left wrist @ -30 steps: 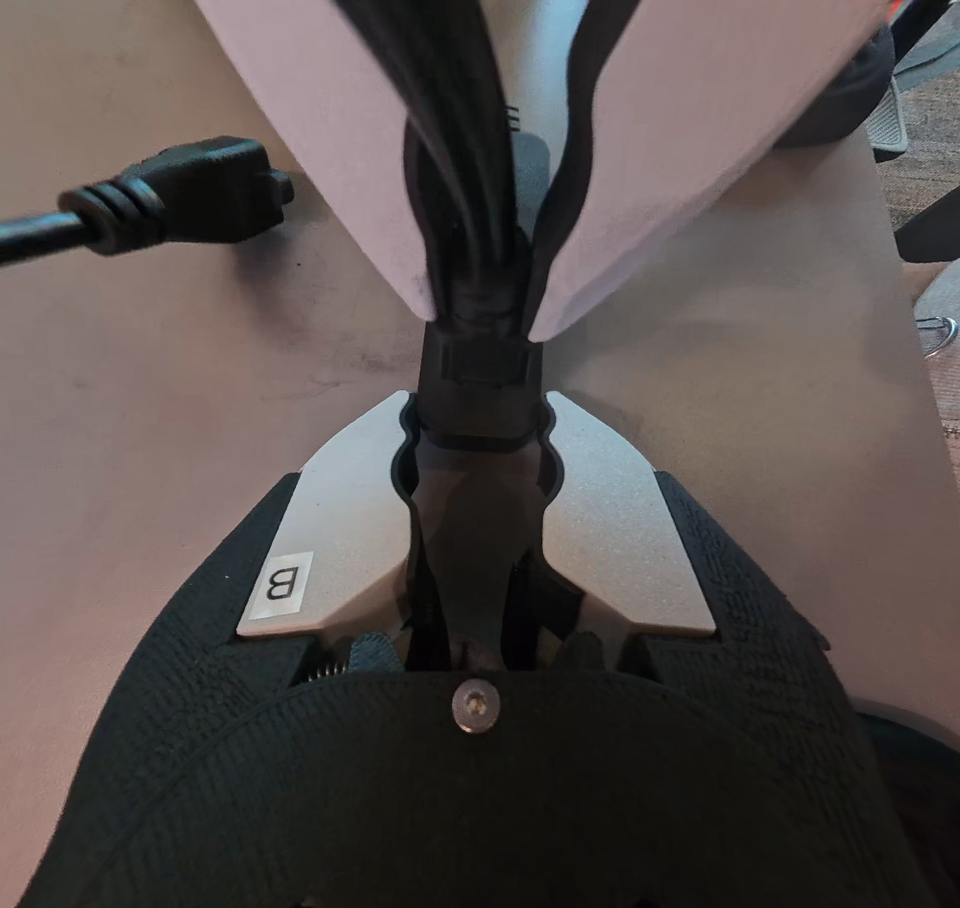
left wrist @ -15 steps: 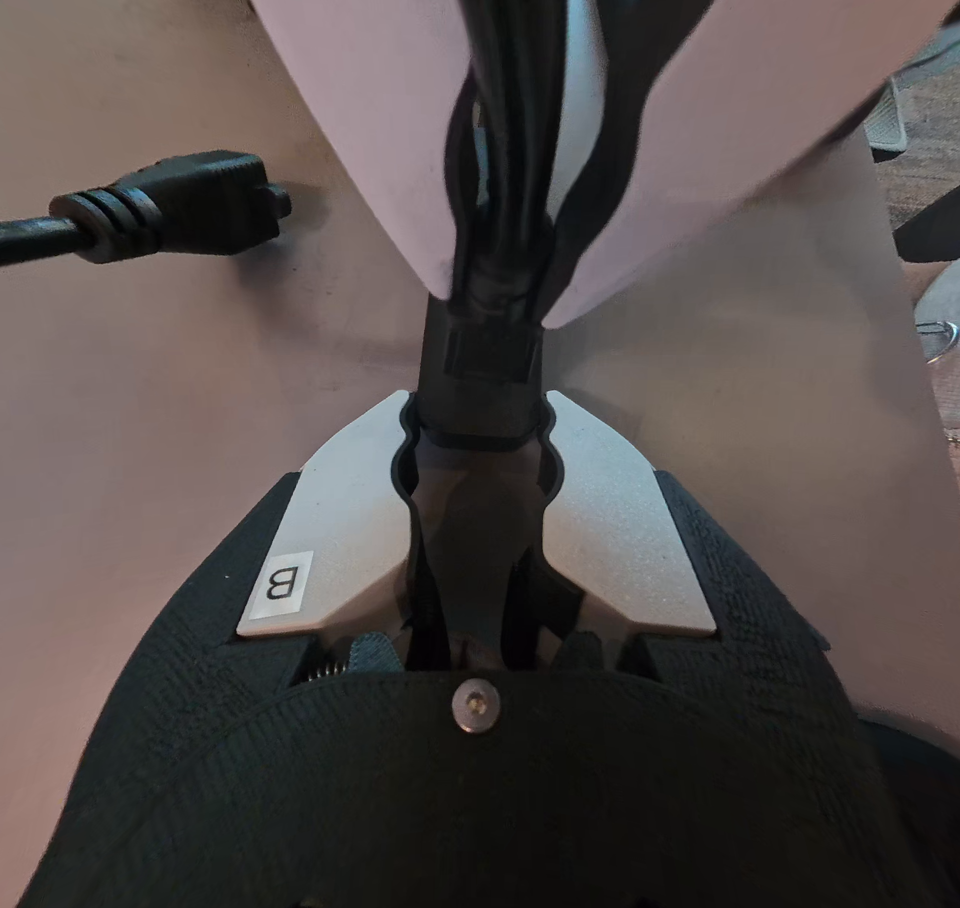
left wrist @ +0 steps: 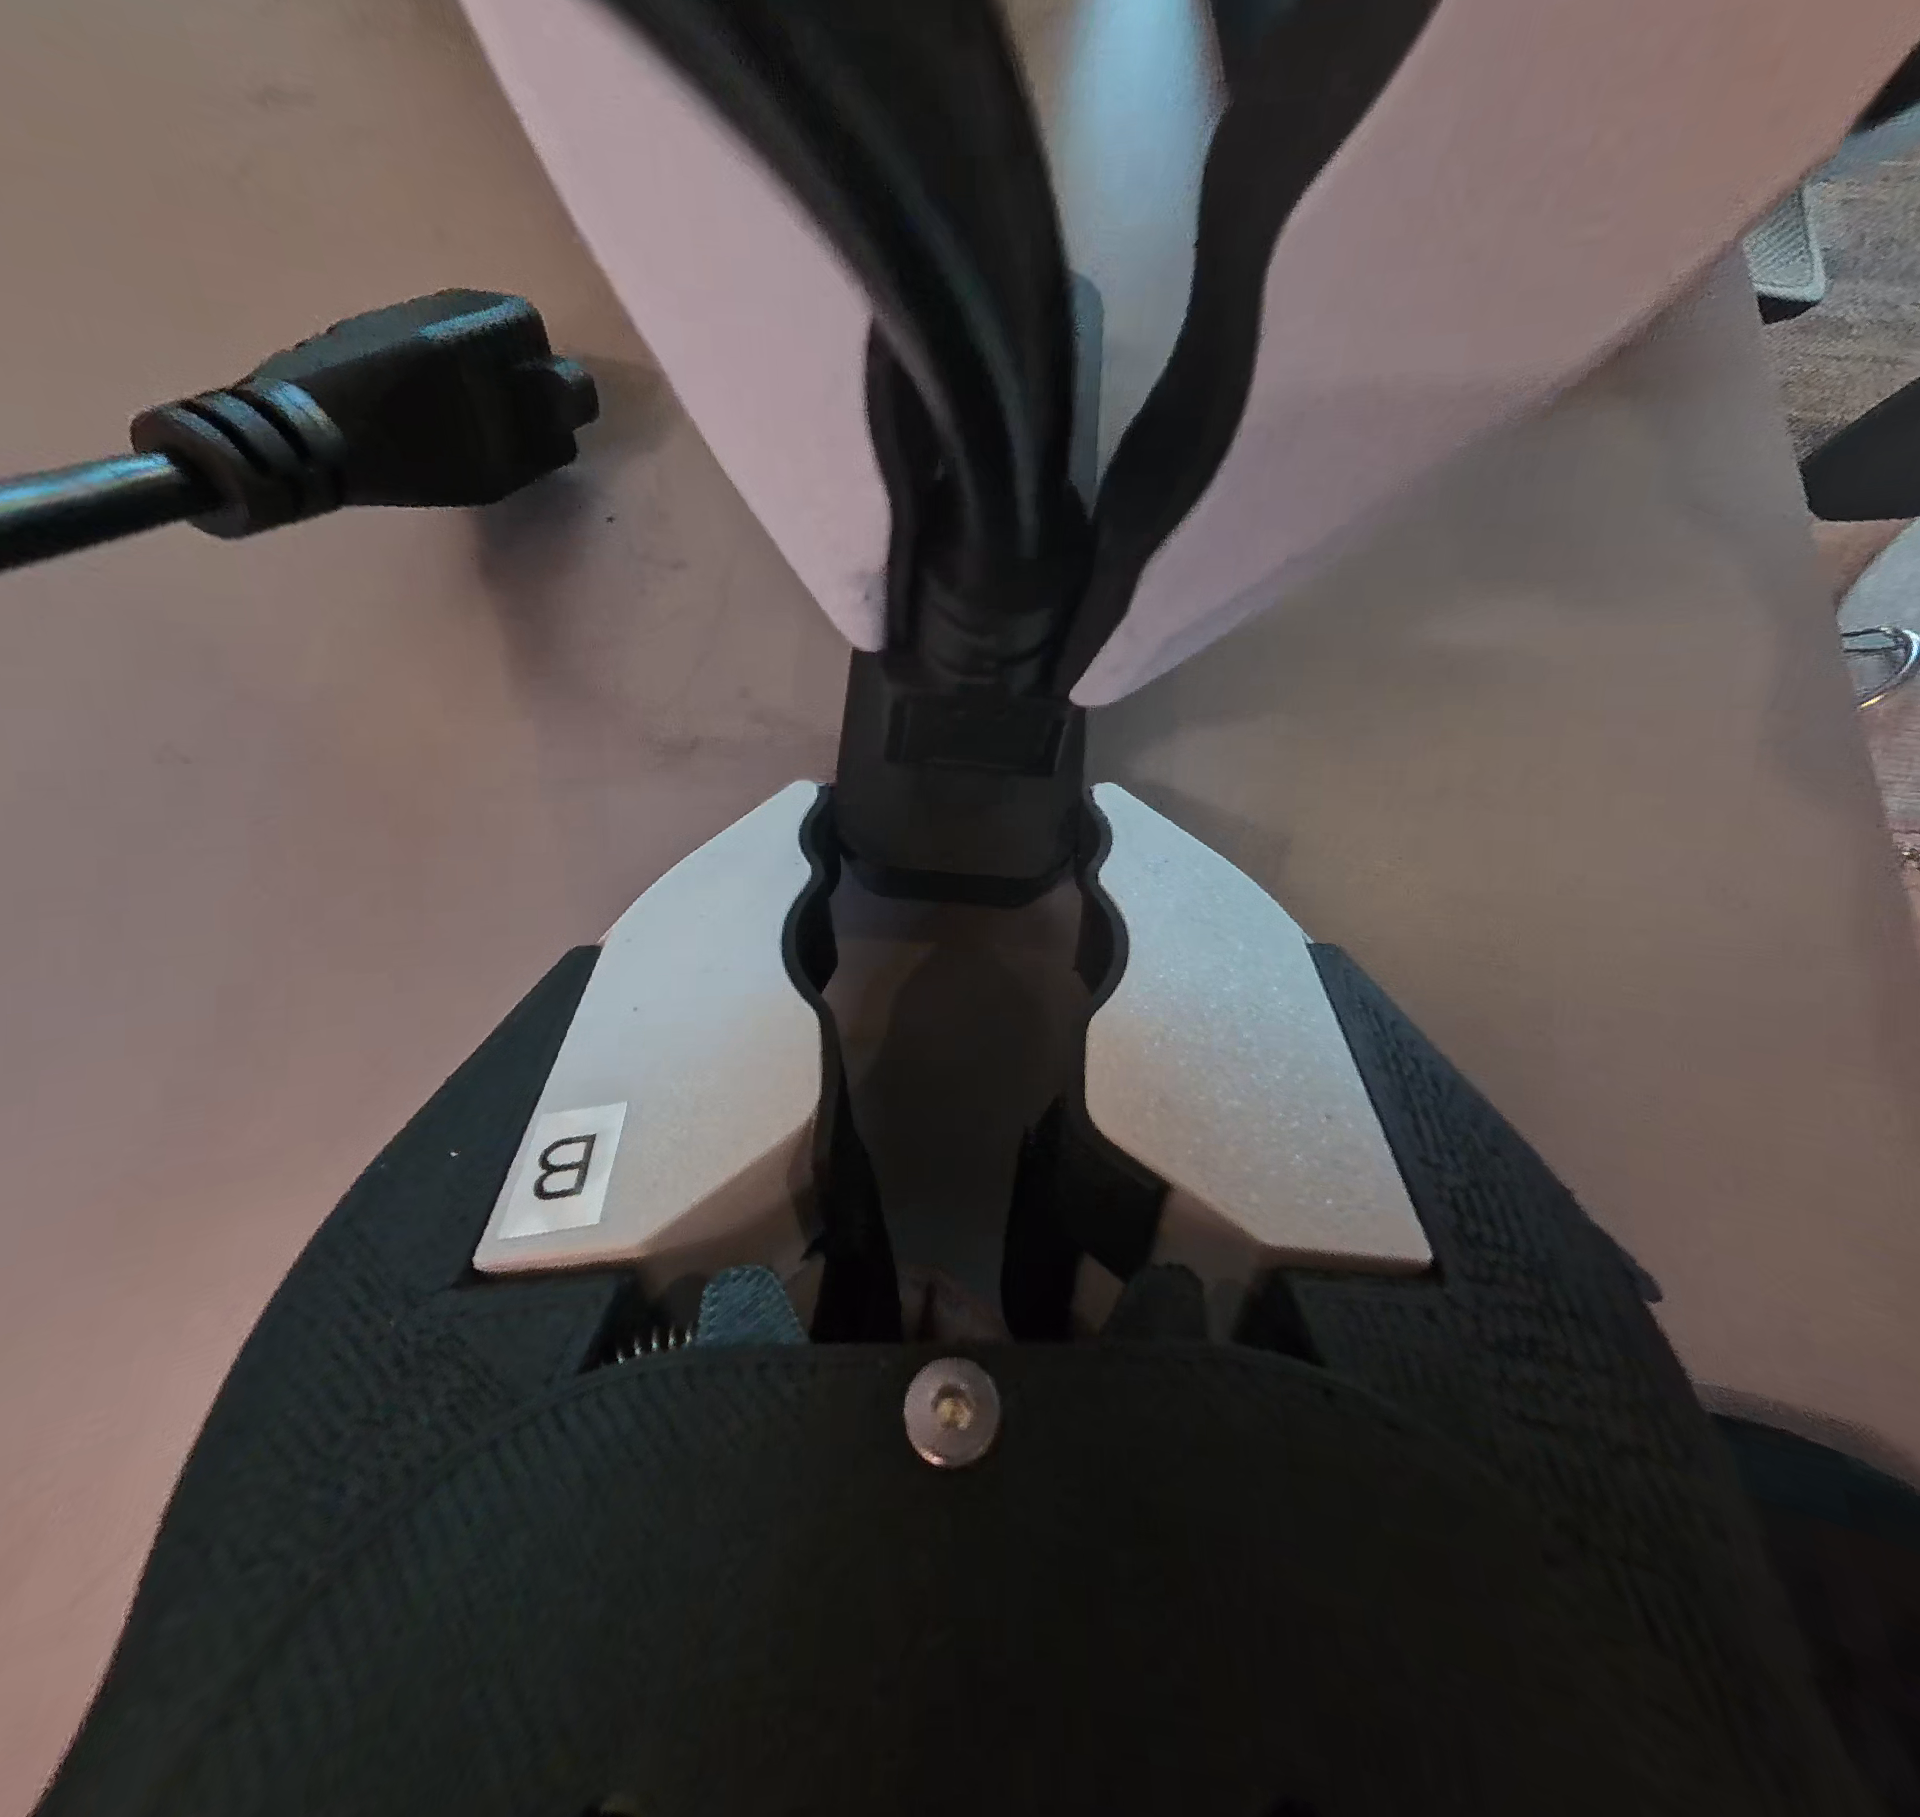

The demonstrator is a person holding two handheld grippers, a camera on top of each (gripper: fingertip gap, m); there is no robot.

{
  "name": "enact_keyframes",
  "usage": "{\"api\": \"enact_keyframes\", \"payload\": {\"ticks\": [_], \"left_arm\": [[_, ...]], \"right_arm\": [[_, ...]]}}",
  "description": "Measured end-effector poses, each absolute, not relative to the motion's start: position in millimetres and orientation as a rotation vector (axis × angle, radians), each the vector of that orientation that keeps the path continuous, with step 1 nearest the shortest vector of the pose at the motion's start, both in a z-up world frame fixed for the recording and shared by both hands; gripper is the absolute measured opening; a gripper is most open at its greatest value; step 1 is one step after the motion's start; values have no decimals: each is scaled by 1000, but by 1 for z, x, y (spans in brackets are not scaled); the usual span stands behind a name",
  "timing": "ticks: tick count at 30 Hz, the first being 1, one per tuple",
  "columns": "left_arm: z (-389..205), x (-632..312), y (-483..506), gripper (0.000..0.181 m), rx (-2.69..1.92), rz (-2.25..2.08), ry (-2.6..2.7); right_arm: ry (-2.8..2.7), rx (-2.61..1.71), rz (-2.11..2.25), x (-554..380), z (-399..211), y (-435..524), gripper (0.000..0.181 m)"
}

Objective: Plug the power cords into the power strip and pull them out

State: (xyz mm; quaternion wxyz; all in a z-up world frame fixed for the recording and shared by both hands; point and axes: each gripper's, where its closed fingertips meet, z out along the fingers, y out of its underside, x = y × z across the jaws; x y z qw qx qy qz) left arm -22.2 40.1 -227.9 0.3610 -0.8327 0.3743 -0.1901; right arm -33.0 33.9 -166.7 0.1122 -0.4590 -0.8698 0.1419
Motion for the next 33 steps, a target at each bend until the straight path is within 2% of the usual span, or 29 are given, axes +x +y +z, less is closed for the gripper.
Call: {"api": "enact_keyframes", "payload": {"ticks": [8, 12, 22, 26, 33], "left_arm": [[-228, -22, 40, 43, -2148, -482, 957], [-228, -22, 40, 43, -2143, -478, 965], [-228, -24, 42, 43, -2152, -477, 949], [-228, -24, 42, 43, -2155, -477, 943], [-228, -22, 41, 43, -2148, -479, 955]], "right_arm": [[-2532, -1391, 484, -28, -167, 39, 18], [-2588, -1338, 310, -32, -168, 34, 18], [-2608, -1345, 259, -32, -168, 37, 18], [-2546, -1407, 445, -28, -168, 42, 18], [-2529, -1404, 512, -29, -170, 42, 19]]}}
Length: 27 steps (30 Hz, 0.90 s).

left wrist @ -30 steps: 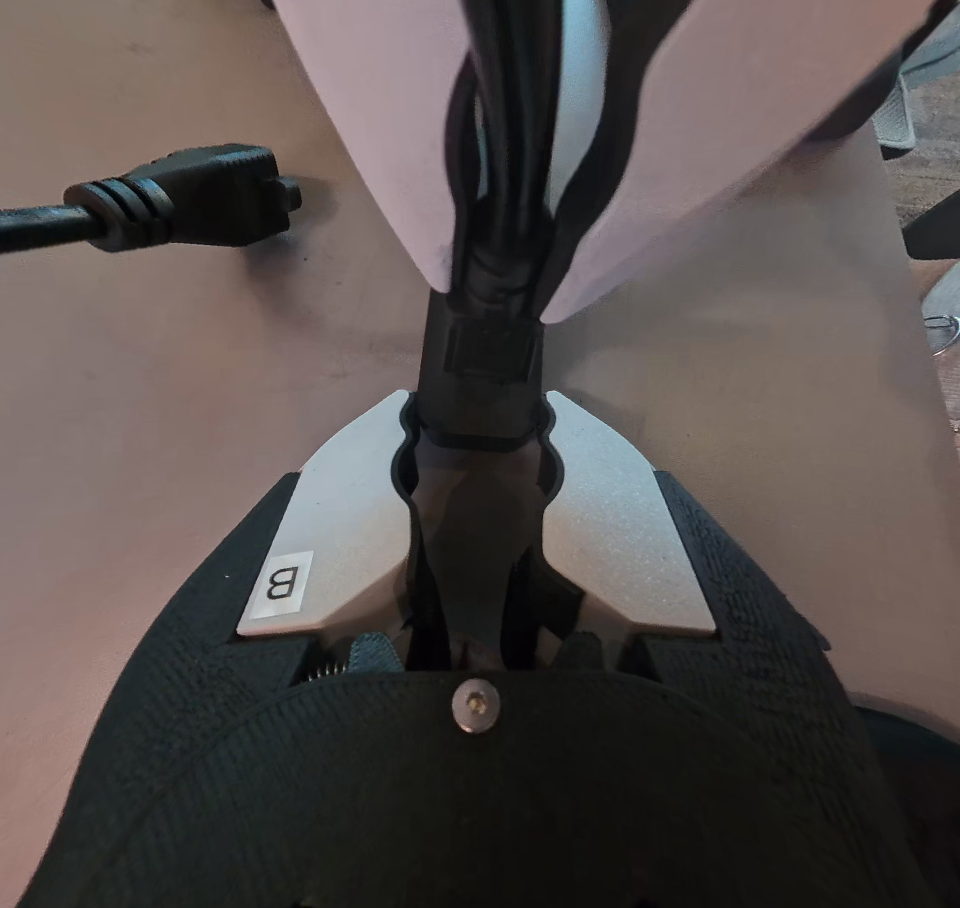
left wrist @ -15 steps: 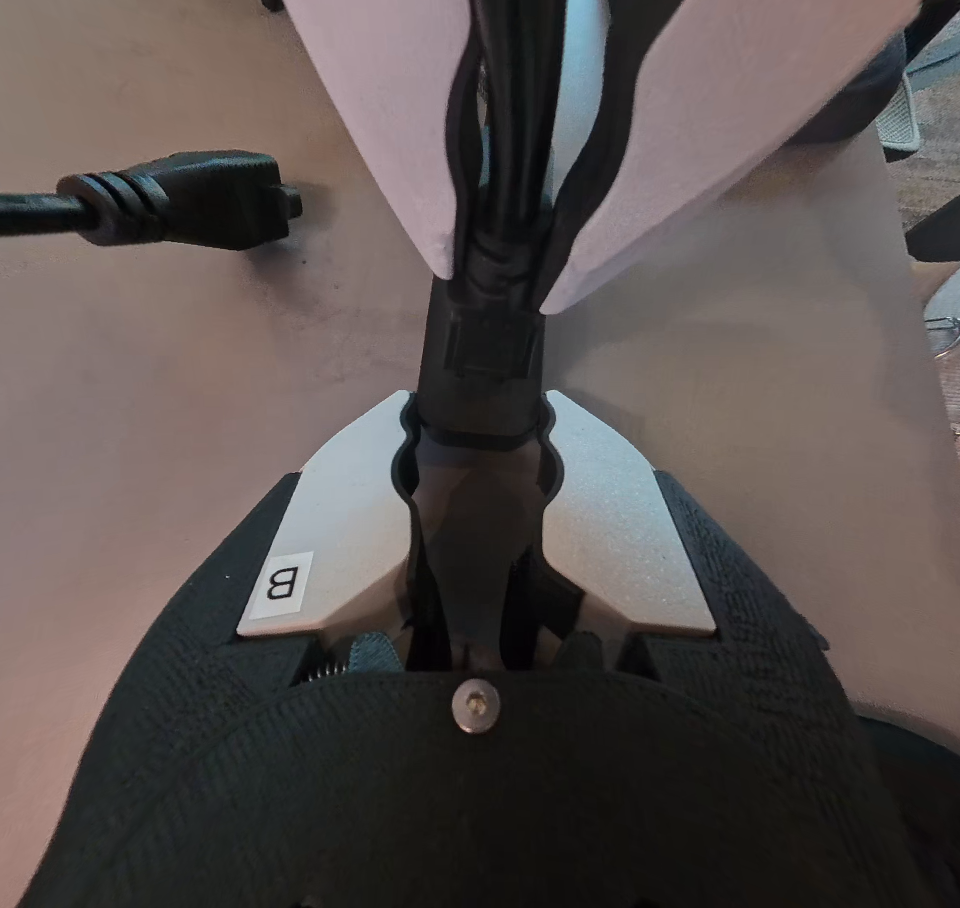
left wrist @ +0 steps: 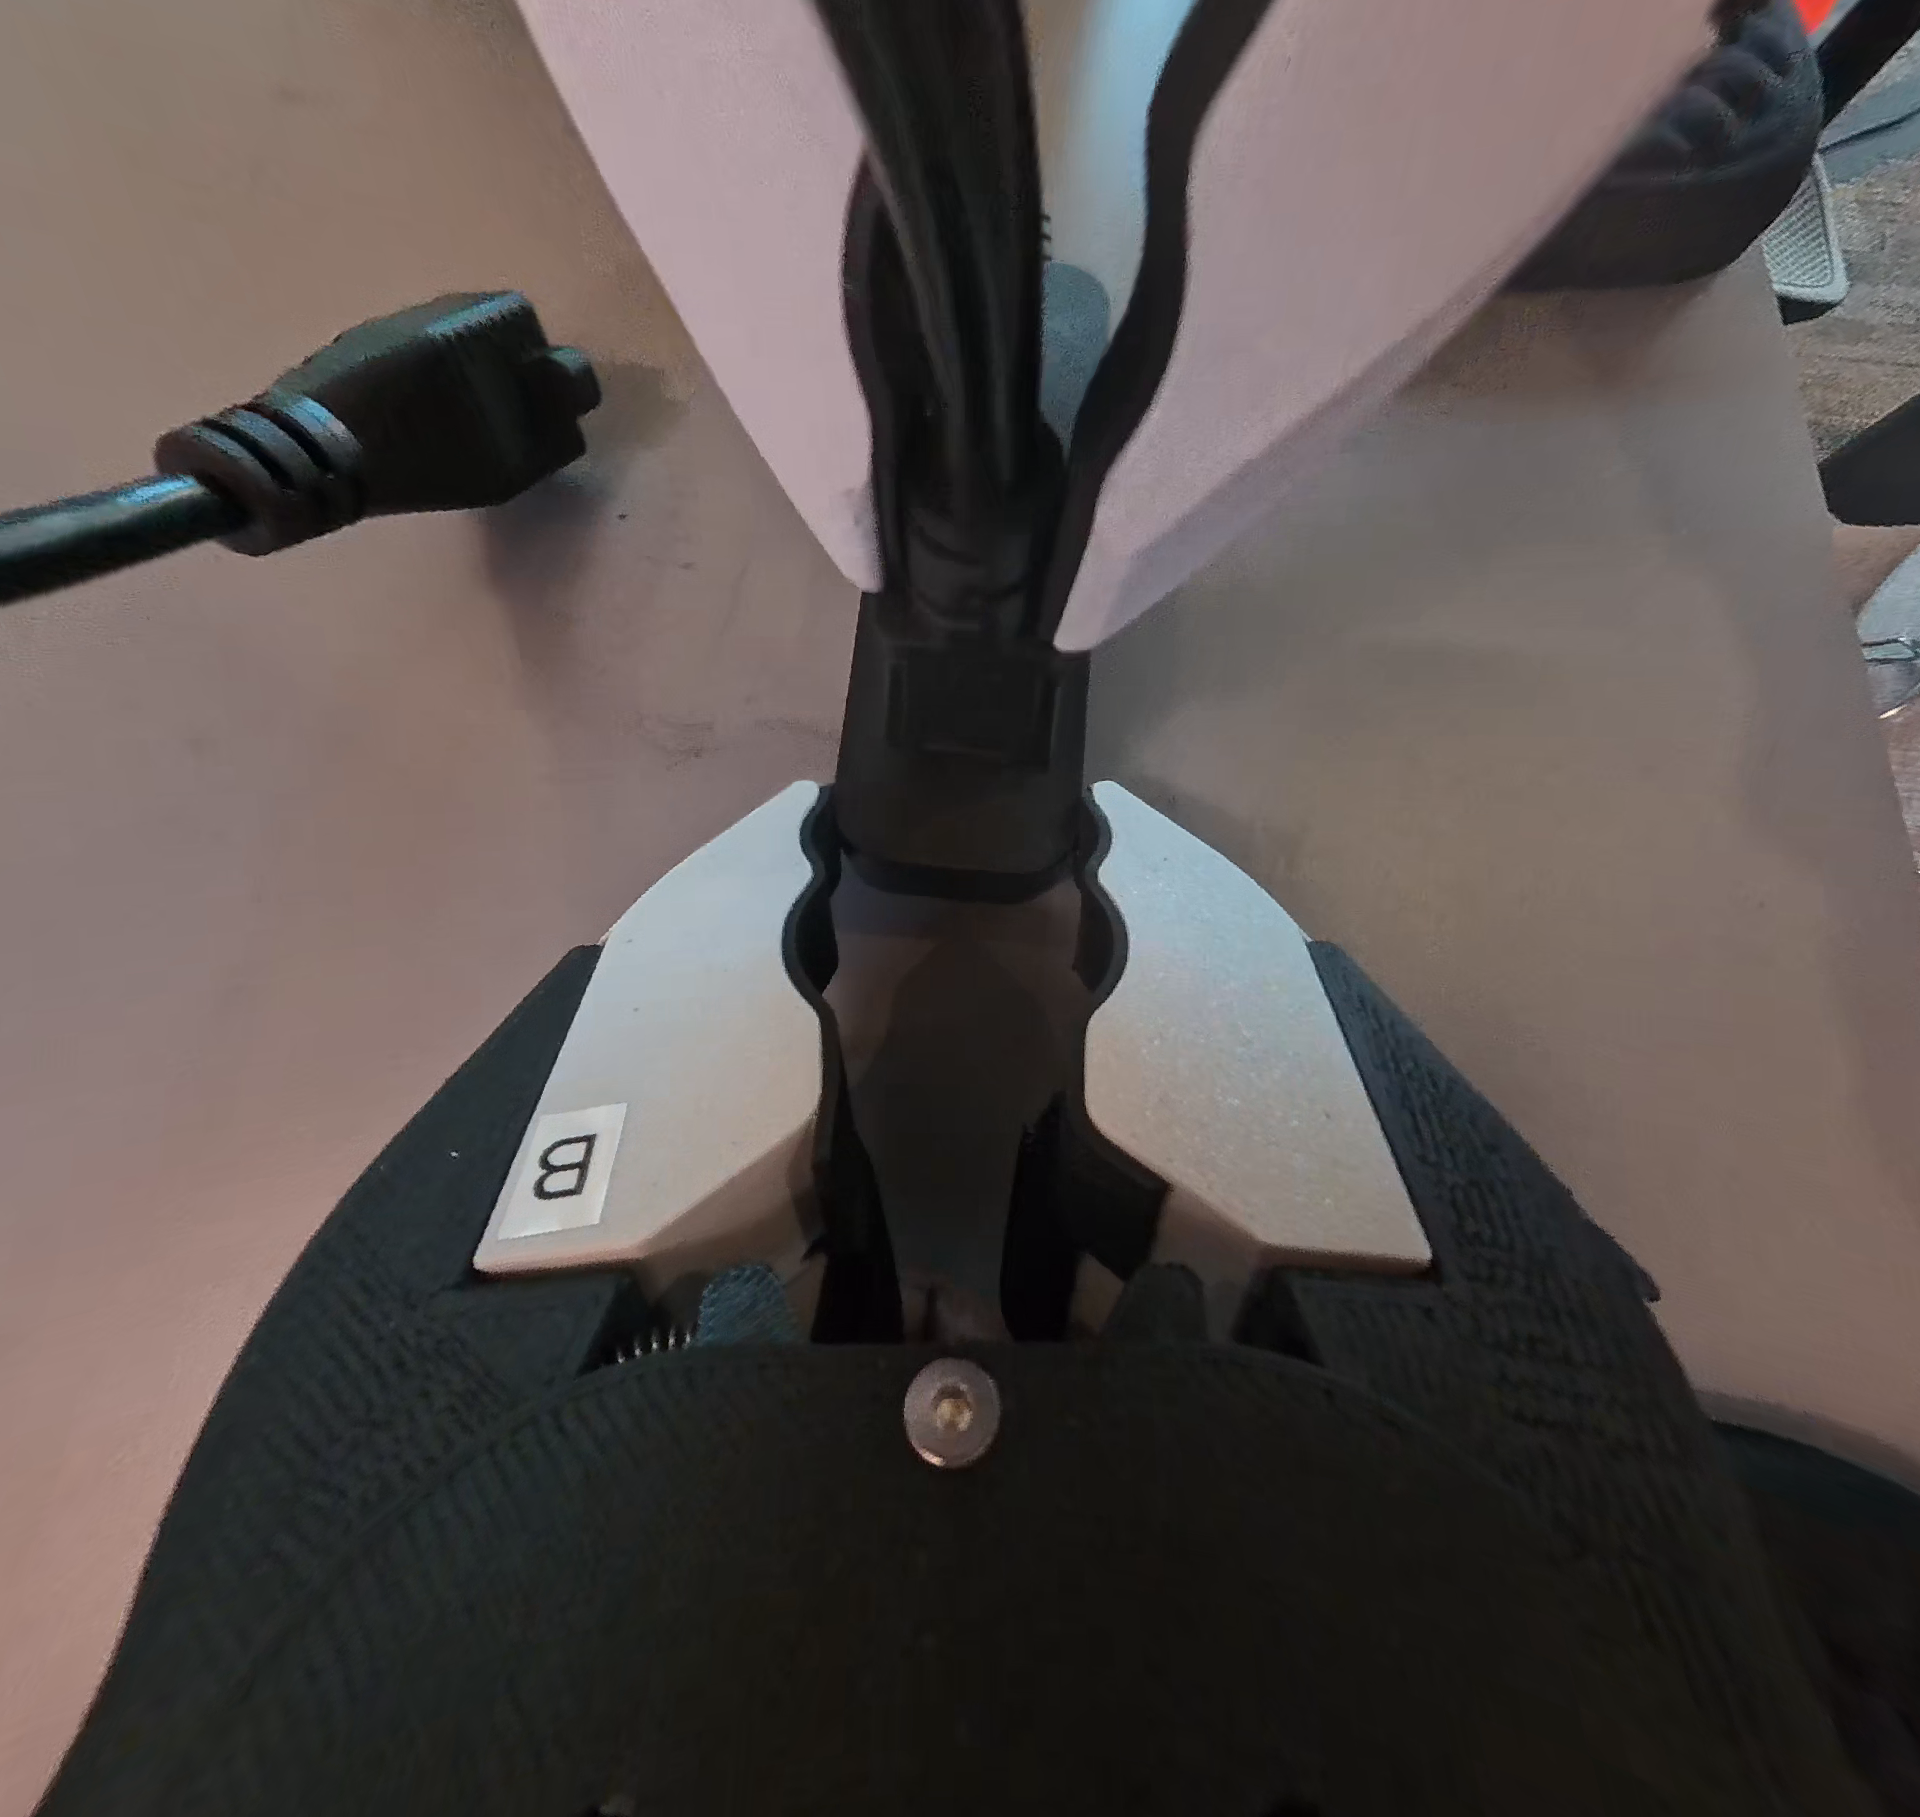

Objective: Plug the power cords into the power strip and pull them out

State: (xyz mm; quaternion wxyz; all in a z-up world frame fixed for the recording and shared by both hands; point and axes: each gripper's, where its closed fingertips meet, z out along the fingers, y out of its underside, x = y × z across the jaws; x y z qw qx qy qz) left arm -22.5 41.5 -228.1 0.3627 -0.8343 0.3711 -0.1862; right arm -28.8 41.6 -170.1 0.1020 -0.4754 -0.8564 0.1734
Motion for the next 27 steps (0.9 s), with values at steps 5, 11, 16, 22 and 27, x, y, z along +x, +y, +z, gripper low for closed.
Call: {"api": "enact_keyframes", "payload": {"ticks": [5, 11, 16, 22, 27], "left_arm": [[-228, -25, 40, 43, -2155, -487, 943], [-228, -23, 41, 43, -2150, -479, 958], [-228, -23, 40, 43, -2151, -478, 954], [-228, -25, 40, 43, -2151, -472, 953], [-228, -24, 40, 43, -2155, -476, 954]], "right_arm": [[-2497, -1412, 592, -35, -171, 41, 18], [-2527, -1389, 499, -33, -172, 39, 18], [-2497, -1354, 453, -28, -172, 39, 19], [-2500, -1371, 503, -32, -173, 39, 19], [-2481, -1364, 539, -31, -174, 39, 19]]}}
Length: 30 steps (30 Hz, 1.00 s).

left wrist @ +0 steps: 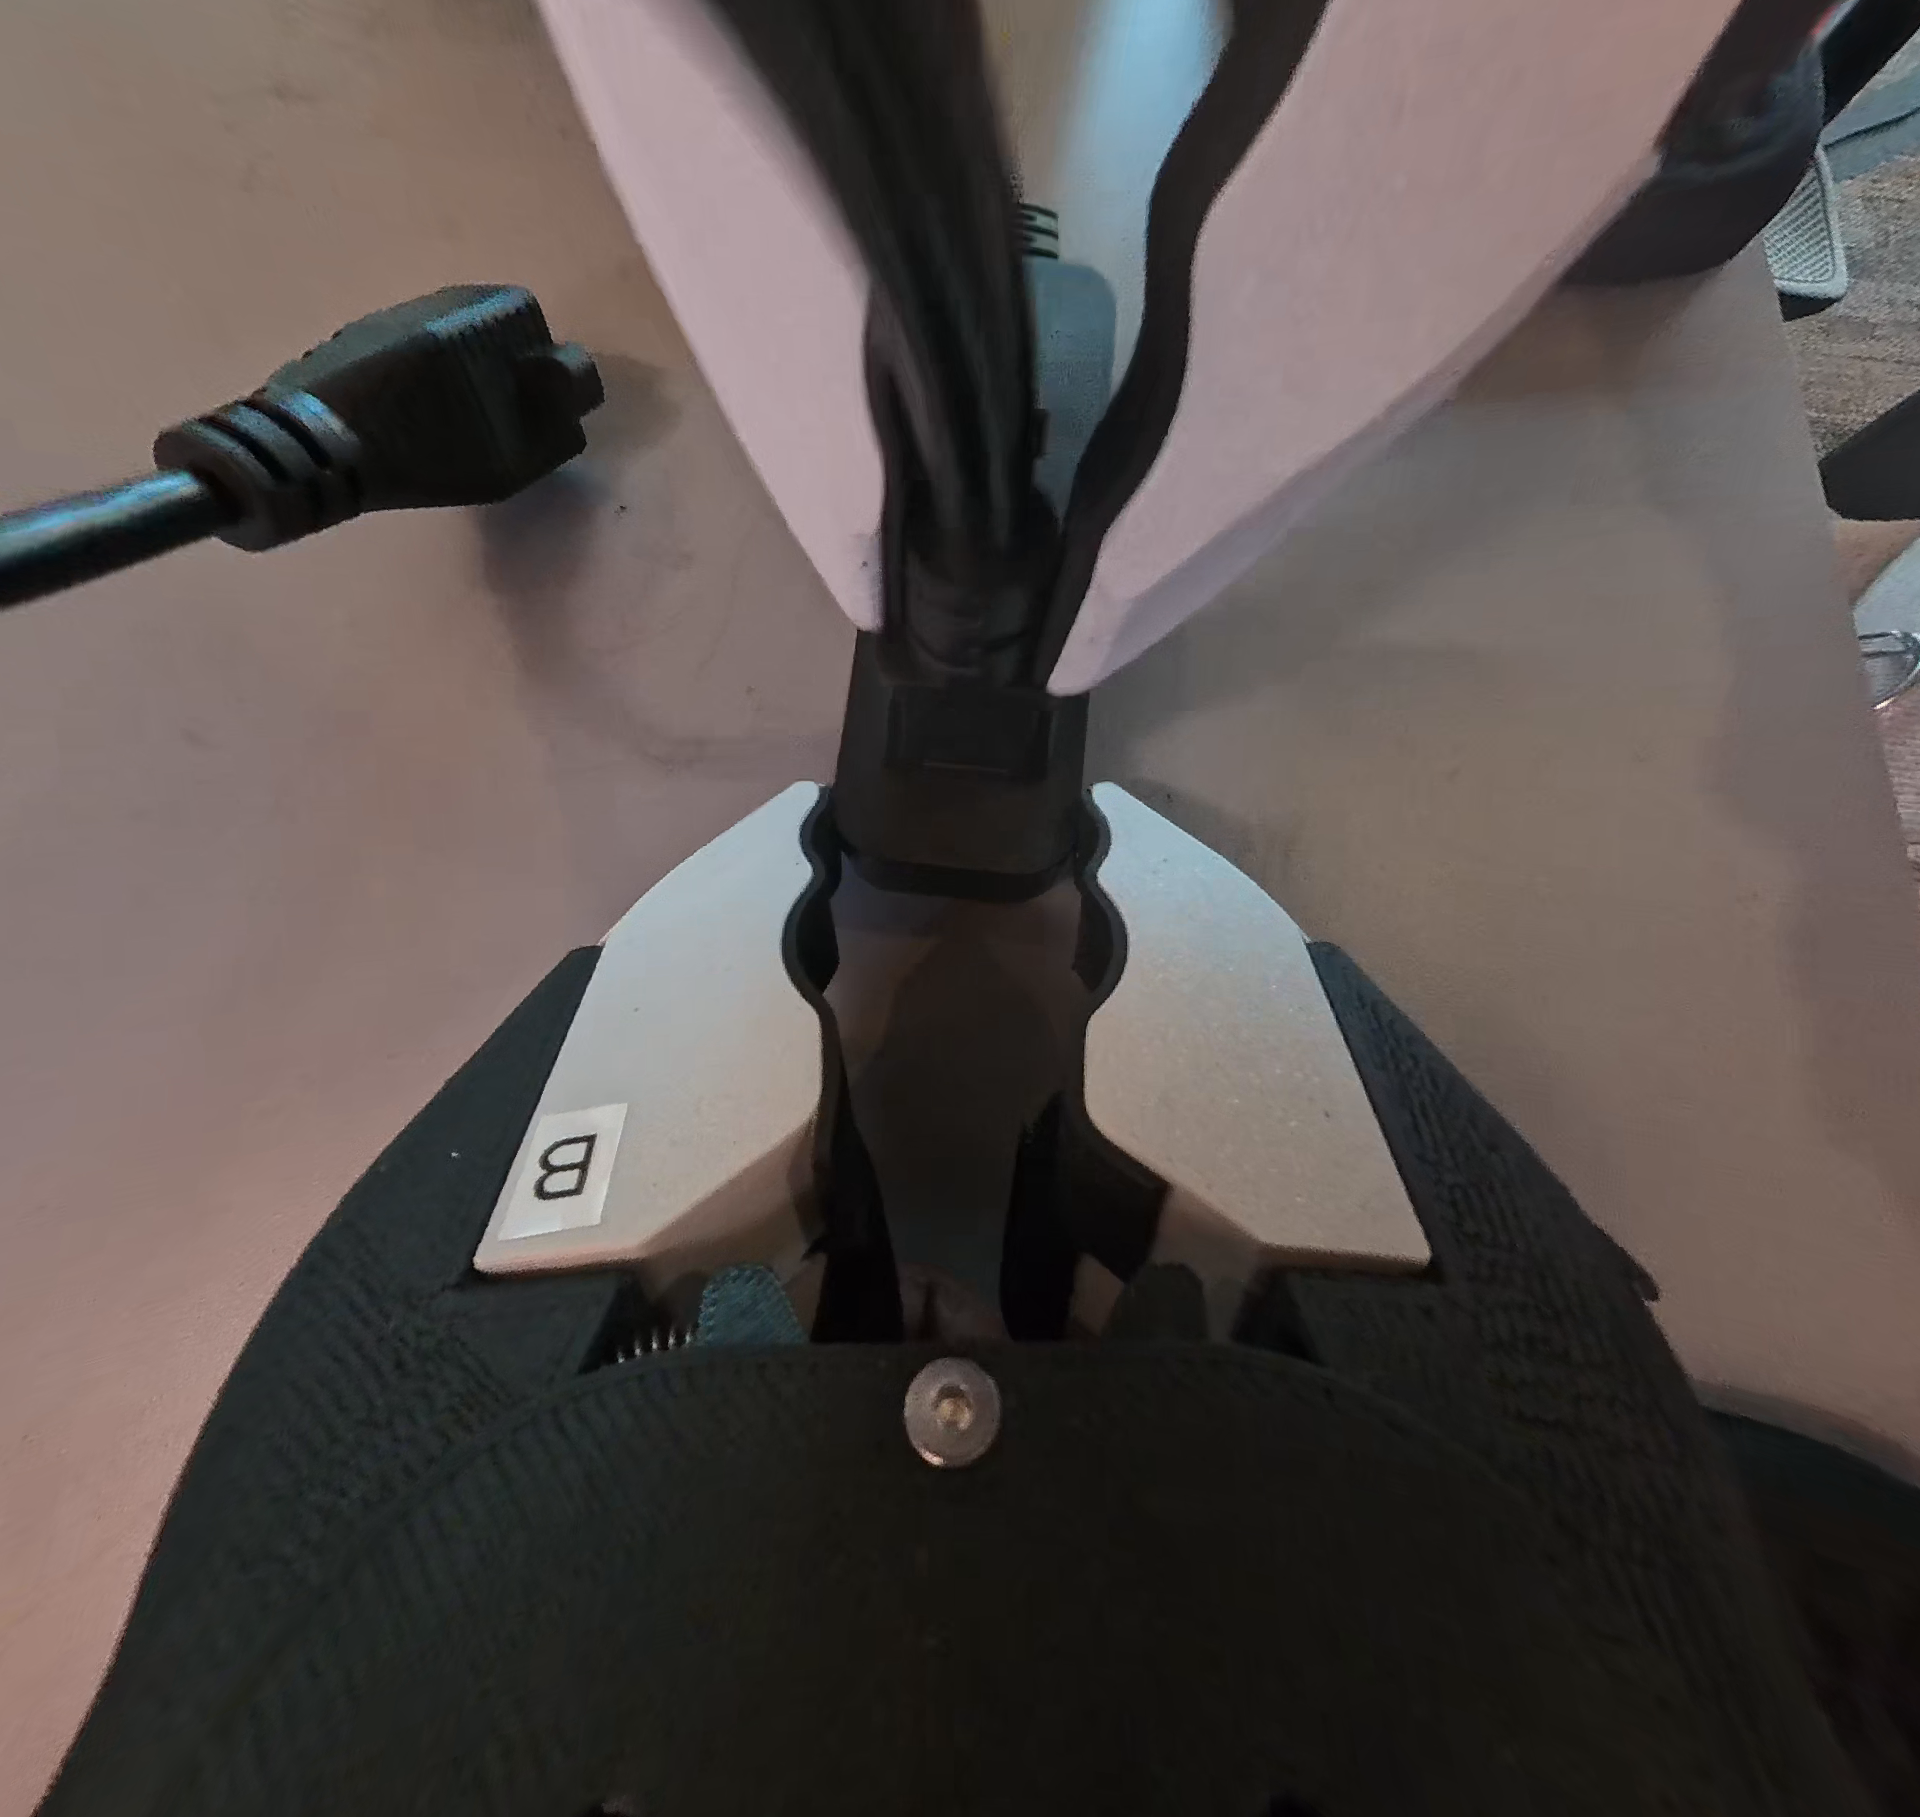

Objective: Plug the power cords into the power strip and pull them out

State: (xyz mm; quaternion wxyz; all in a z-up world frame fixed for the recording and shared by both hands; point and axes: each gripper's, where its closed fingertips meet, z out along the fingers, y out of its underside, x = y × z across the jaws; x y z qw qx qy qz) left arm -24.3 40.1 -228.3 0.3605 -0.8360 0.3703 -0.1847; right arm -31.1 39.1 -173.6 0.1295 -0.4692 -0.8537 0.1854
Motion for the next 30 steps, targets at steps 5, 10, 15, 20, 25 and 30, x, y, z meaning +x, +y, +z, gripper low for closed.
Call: {"api": "enact_keyframes", "payload": {"ticks": [5, 10, 15, 20, 25, 30], "left_arm": [[-229, -24, 40, 43, -2154, -482, 949], [-228, -26, 39, 43, -2155, -476, 947], [-228, -28, 39, 43, -2158, -473, 948], [-229, -29, 39, 43, -2159, -473, 940], [-228, -28, 38, 43, -2162, -472, 928], [-230, -28, 36, 48, -2148, -429, 959]], "right_arm": [[-2440, -1370, 591, -27, -174, 40, 19], [-2440, -1359, 587, -32, -175, 38, 19], [-2397, -1354, 678, -33, -174, 39, 19], [-2342, -1338, 710, -35, -174, 38, 19], [-2277, -1069, 726, -39, -167, 38, 26], [-2058, -953, 1025, -24, -135, 40, 97]]}}
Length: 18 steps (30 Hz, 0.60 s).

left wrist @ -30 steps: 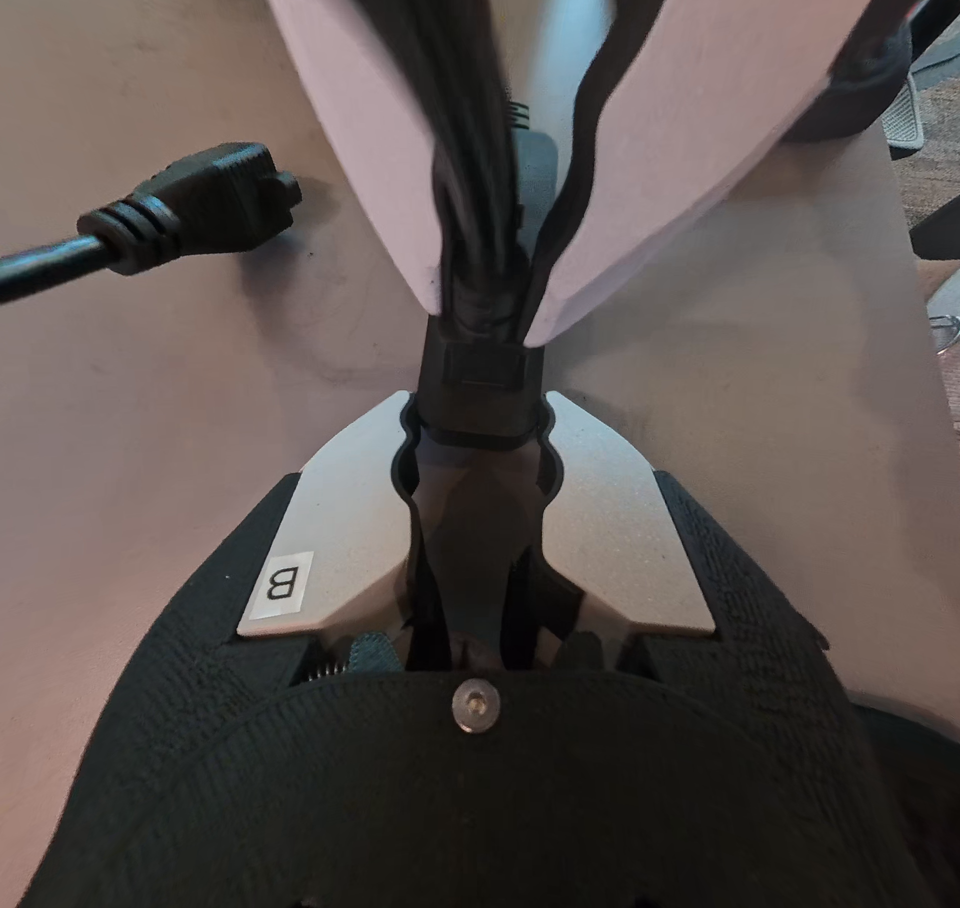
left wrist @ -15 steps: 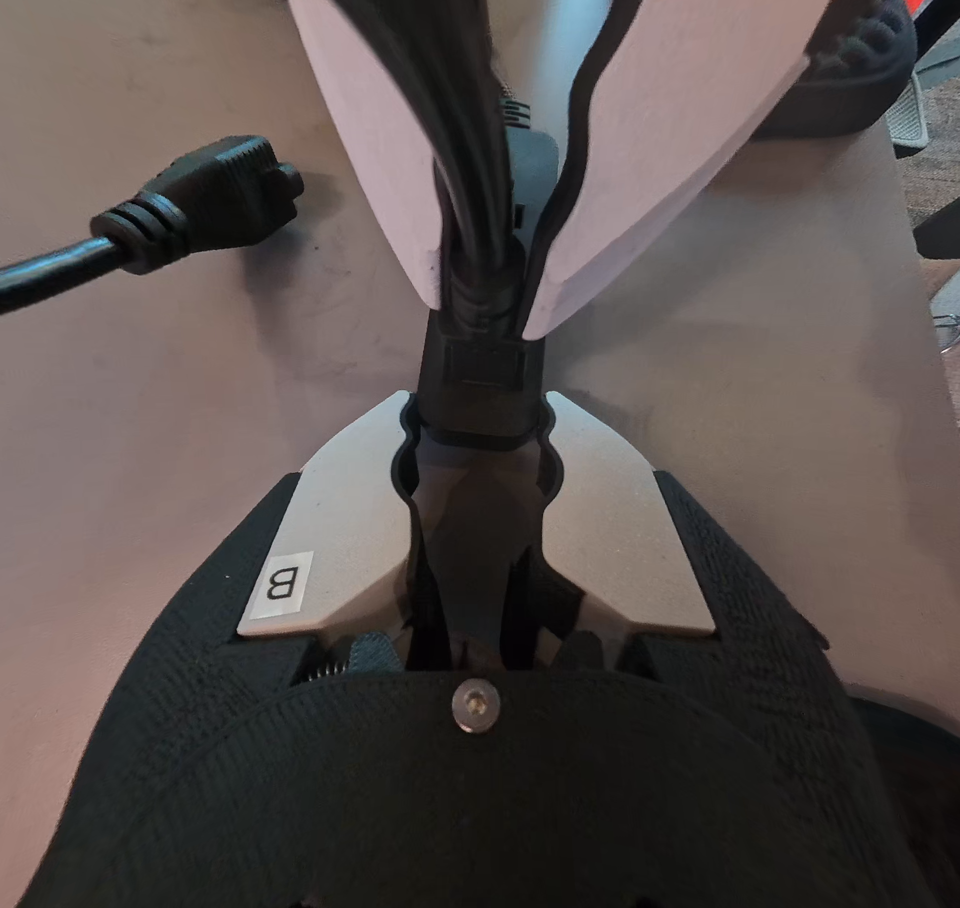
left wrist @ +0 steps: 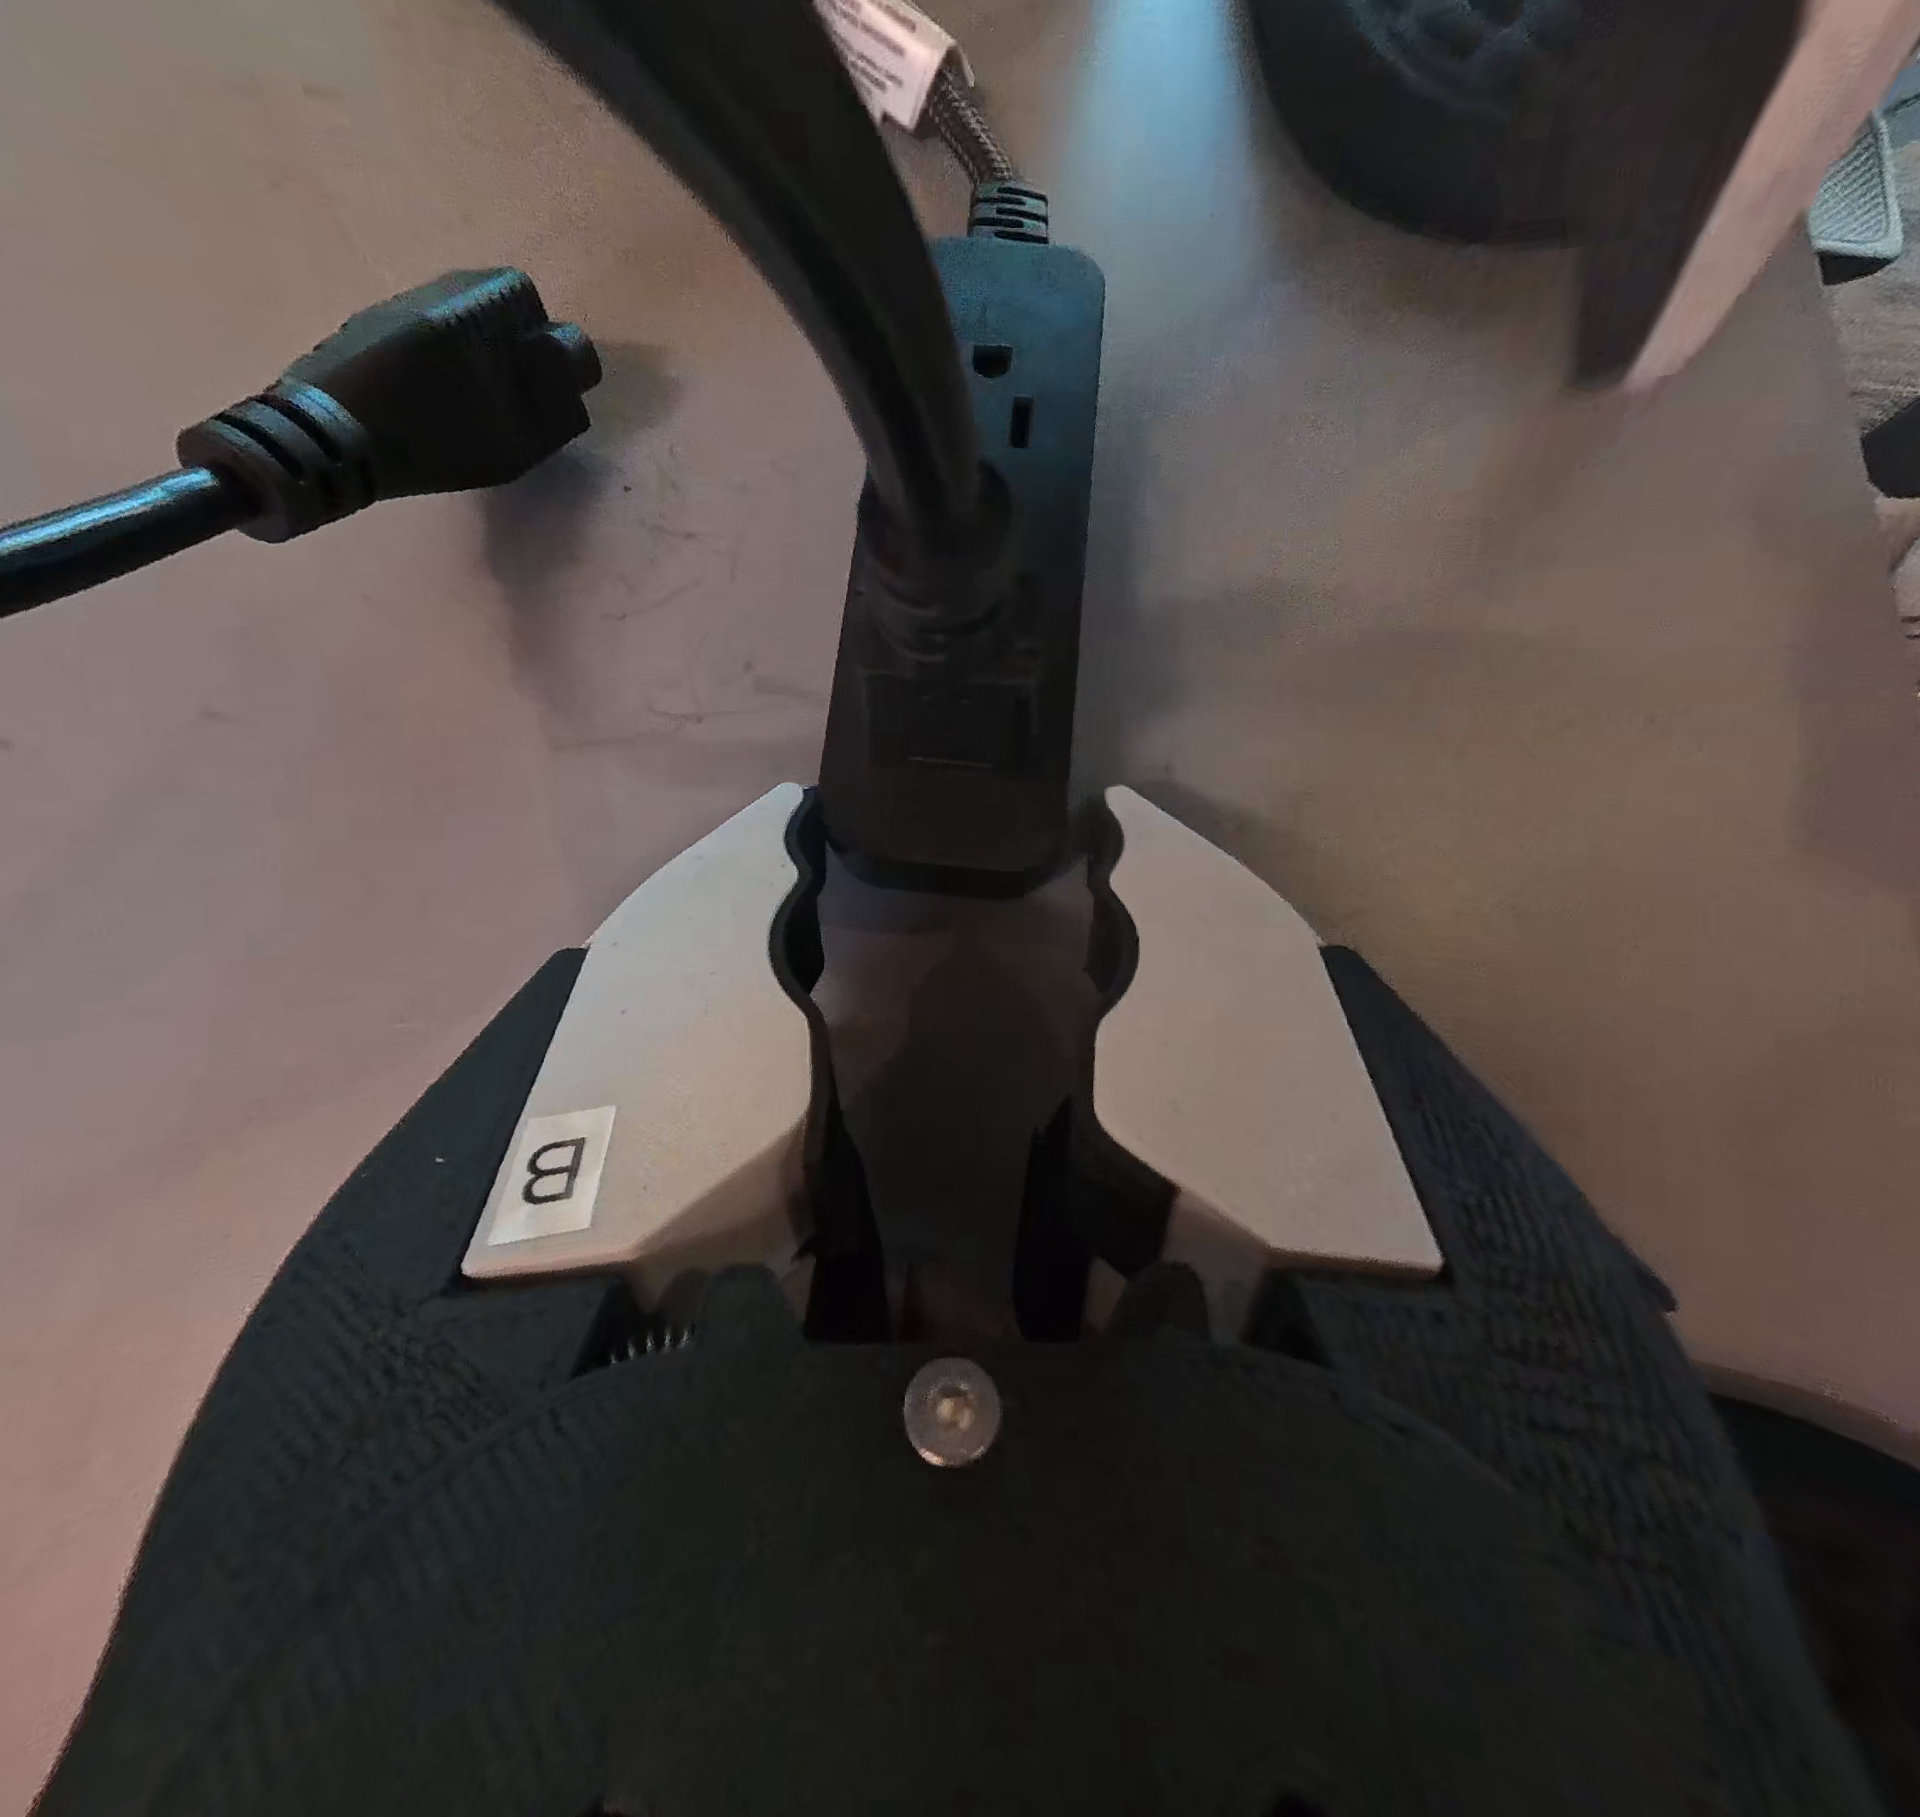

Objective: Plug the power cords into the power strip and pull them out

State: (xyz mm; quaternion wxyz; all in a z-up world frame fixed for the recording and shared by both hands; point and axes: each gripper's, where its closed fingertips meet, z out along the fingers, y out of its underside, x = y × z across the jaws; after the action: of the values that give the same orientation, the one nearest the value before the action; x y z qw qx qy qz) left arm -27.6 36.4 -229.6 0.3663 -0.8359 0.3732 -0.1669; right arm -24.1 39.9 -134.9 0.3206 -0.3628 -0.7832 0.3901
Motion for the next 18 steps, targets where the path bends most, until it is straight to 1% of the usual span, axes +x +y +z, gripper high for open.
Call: {"api": "enact_keyframes", "payload": {"ticks": [1, 2, 5, 6, 7, 10, 12, 14, 18], "left_arm": [[-230, -28, 36, 50, -2149, -429, 958], [-230, -28, 37, 54, -2153, -425, 950], [-230, -31, 40, 66, -2166, -411, 921], [-230, -32, 41, 70, -2172, -408, 910], [-230, -33, 41, 74, -2176, -403, 899], [-225, -33, 42, 79, -2141, -385, 884], [-218, -32, 42, 76, -2104, -393, 868], [-207, -32, 43, 73, -2069, -398, 836], [-180, -39, 47, 75, -1944, -326, 775]], "right_arm": [[-1991, -953, 1094, -20, -127, 46, 106], [-1904, -960, 1181, -16, -119, 53, 110], [-1440, -955, 1541, -6, -97, 88, 120], [-1267, -945, 1640, -2, -91, 103, 120], [-1185, -941, 1689, 3, -85, 112, 125], [-1063, -893, 1684, 12, -70, 130, 127], [-958, -862, 1731, 18, -56, 134, 130], [-938, -830, 1721, 22, -48, 133, 138], [-934, -776, 1599, 25, -43, 134, 143]]}}
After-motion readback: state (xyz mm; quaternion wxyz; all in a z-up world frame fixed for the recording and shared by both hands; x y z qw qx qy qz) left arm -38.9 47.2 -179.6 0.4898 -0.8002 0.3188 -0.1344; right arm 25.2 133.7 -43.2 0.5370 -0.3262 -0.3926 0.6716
